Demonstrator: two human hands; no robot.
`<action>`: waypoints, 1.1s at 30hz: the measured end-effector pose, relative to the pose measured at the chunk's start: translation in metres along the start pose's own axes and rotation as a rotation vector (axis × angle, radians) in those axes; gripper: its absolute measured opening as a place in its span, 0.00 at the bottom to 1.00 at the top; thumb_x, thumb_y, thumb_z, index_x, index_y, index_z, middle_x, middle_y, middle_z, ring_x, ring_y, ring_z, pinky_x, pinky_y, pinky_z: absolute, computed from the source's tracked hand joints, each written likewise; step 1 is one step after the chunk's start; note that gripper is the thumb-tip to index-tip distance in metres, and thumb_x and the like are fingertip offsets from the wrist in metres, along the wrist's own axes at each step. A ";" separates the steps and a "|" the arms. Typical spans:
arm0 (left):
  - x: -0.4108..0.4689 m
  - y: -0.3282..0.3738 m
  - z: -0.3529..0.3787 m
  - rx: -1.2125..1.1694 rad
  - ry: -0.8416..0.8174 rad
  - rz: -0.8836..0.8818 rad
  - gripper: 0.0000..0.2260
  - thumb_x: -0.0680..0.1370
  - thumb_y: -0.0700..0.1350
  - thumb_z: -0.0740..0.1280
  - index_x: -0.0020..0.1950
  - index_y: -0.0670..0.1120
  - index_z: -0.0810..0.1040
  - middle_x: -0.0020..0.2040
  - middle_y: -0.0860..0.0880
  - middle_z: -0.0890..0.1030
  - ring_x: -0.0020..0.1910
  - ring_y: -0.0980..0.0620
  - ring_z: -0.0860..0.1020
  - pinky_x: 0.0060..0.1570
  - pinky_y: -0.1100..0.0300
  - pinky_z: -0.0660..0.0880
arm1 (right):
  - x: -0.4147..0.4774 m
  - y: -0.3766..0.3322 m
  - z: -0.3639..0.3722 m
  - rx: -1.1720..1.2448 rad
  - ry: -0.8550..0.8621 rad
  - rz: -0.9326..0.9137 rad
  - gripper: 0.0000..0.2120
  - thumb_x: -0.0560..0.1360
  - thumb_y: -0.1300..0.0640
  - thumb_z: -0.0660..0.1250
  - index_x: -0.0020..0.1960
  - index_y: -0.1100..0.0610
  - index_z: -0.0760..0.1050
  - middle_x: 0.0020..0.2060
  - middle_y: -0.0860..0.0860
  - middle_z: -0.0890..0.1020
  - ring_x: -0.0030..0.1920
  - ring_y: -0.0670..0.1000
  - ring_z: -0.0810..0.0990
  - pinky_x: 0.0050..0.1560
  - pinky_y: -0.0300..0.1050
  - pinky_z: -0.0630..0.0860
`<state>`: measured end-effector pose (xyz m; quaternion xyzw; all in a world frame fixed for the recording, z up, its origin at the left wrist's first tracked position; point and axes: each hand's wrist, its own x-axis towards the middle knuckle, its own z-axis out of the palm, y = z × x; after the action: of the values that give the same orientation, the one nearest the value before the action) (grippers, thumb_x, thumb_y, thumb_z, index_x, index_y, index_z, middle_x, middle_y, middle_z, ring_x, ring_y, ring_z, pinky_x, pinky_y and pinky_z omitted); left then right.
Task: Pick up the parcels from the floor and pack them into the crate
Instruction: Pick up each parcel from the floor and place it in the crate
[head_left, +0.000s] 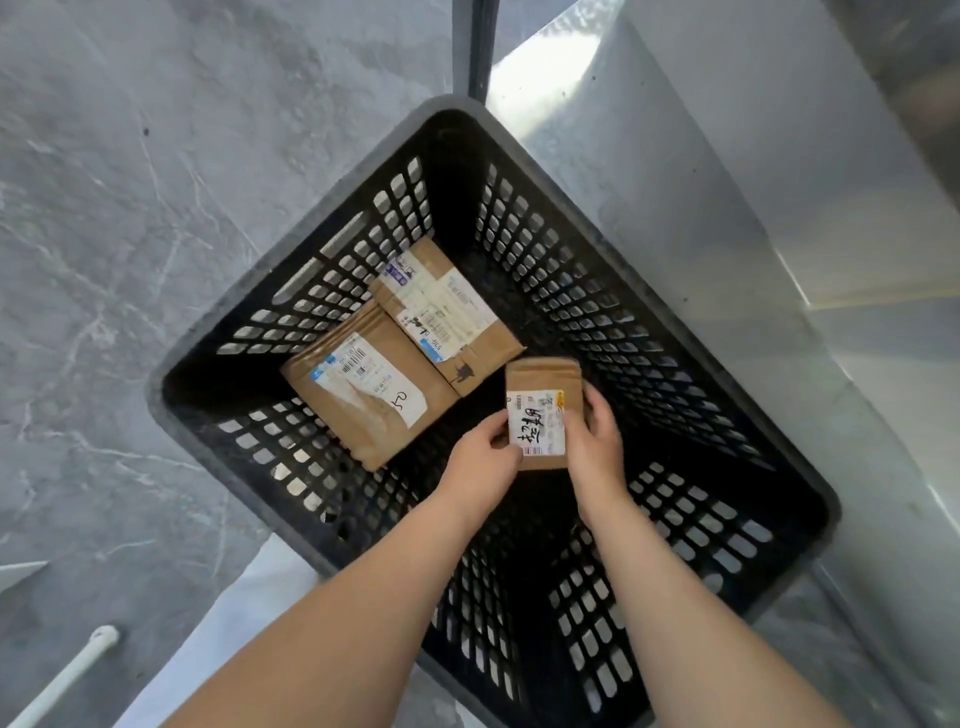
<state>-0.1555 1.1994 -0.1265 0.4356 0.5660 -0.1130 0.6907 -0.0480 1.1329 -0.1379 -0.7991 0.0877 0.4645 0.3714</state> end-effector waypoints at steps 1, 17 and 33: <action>0.002 -0.003 0.003 -0.088 0.004 -0.038 0.22 0.77 0.38 0.64 0.69 0.54 0.74 0.62 0.54 0.80 0.60 0.57 0.77 0.62 0.61 0.72 | 0.006 -0.004 0.002 -0.001 -0.042 -0.018 0.21 0.80 0.57 0.62 0.72 0.45 0.68 0.63 0.50 0.79 0.55 0.47 0.81 0.45 0.40 0.80; 0.034 0.005 0.035 -0.862 -0.106 -0.265 0.27 0.76 0.31 0.57 0.75 0.45 0.66 0.69 0.45 0.75 0.67 0.47 0.73 0.70 0.50 0.68 | 0.043 -0.003 -0.006 0.052 0.197 0.129 0.34 0.77 0.65 0.66 0.77 0.55 0.54 0.67 0.57 0.75 0.66 0.55 0.75 0.63 0.50 0.73; 0.081 0.072 -0.067 -0.557 0.228 -0.017 0.35 0.76 0.43 0.70 0.77 0.59 0.57 0.67 0.48 0.76 0.62 0.44 0.78 0.59 0.42 0.77 | 0.046 -0.023 0.004 0.008 0.097 0.338 0.27 0.77 0.61 0.67 0.73 0.53 0.62 0.62 0.55 0.77 0.61 0.57 0.77 0.63 0.54 0.75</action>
<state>-0.1276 1.3184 -0.1622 0.2344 0.6529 0.0903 0.7145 -0.0138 1.1611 -0.1645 -0.7930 0.2402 0.4810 0.2865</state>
